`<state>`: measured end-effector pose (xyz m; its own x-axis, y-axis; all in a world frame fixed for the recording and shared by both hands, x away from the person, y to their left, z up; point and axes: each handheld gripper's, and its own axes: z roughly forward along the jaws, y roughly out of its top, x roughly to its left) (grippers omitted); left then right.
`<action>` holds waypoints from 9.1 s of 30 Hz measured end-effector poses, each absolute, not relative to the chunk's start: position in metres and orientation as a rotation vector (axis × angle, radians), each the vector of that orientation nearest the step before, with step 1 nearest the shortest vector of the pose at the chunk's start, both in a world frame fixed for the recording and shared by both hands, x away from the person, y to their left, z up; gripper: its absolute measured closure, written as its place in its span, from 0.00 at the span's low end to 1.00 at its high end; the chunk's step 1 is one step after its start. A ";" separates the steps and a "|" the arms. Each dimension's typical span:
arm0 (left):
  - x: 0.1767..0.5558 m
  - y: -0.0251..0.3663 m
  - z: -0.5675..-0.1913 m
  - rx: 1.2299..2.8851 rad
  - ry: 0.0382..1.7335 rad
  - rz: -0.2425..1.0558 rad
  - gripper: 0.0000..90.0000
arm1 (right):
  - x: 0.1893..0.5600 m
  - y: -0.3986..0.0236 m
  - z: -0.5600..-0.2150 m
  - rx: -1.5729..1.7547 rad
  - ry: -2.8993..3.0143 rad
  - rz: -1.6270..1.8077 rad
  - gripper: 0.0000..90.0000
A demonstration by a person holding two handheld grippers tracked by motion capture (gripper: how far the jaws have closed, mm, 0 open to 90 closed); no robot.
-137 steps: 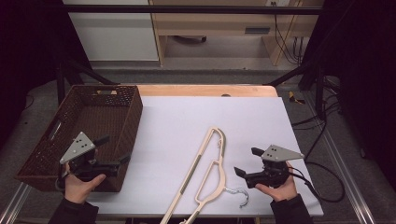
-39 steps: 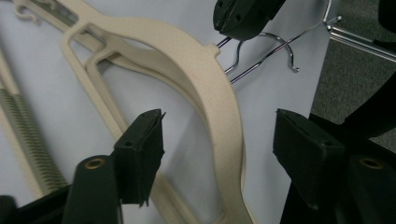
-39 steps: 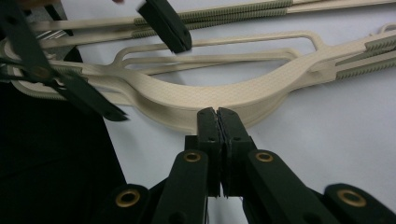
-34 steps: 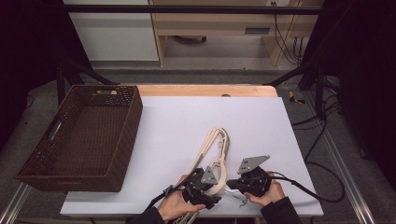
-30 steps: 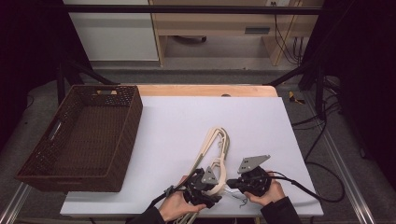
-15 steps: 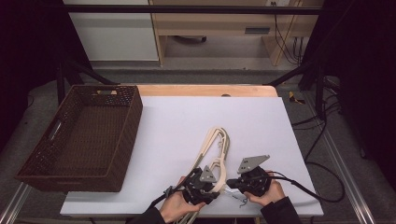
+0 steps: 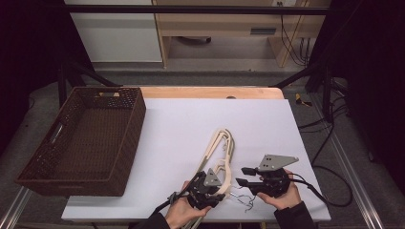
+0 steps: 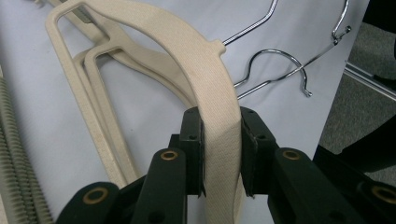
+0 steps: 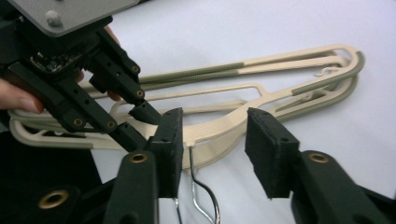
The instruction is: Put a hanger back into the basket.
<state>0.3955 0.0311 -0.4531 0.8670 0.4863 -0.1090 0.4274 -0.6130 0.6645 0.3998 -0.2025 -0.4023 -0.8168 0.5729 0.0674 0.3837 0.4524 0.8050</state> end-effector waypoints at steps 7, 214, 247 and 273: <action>0.396 0.028 -0.451 2.260 0.687 0.112 0.82 | 0.402 -0.200 -0.406 0.871 2.403 1.294 0.35; 0.401 0.204 -0.409 1.920 0.792 0.427 0.10 | 0.391 -0.229 -0.425 1.057 2.346 1.404 0.50; 0.392 0.187 -0.422 1.992 0.778 0.405 0.14 | 0.361 -0.211 -0.470 1.061 2.697 1.224 1.00; 0.390 0.177 -0.426 2.026 0.761 0.382 0.14 | 0.374 -0.171 -0.476 0.938 2.642 1.087 0.87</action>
